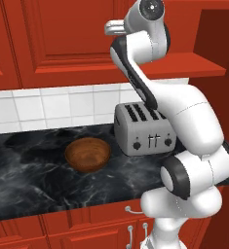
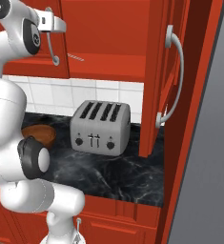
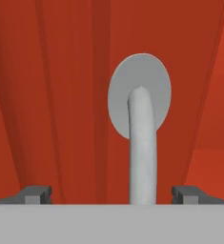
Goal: Open the cabinet and setup a tea strainer by placing it in the bowl upright.
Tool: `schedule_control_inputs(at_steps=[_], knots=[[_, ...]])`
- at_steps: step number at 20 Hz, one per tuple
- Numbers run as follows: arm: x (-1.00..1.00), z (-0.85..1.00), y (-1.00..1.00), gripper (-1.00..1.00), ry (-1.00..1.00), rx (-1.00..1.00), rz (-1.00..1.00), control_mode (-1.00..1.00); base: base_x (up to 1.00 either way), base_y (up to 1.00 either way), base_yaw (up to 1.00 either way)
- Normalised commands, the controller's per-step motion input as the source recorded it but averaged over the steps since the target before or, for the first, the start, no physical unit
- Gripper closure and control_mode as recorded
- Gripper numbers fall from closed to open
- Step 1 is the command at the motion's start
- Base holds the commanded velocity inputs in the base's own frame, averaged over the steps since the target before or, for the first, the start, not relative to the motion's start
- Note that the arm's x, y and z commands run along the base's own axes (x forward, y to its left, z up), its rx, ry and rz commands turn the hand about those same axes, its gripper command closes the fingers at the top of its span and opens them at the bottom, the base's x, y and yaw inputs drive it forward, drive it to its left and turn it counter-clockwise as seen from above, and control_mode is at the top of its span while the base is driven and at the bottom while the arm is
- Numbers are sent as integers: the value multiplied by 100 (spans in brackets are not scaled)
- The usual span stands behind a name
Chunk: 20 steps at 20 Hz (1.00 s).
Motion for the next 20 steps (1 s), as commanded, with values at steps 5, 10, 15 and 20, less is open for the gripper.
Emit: schedule_control_inputs(at_steps=[5, 10, 15, 20], knots=[[18, 0, 0, 100, -1, 0, 2, -100, 0, 0, 0], [3, 0, 0, 100, 0, 0, 1, -100, 0, 0, 0], [-5, 0, 0, 100, 0, 0, 0, -100, 0, 0, 0], [-45, 0, 0, 100, 0, 0, -5, -100, 0, 0, 0]])
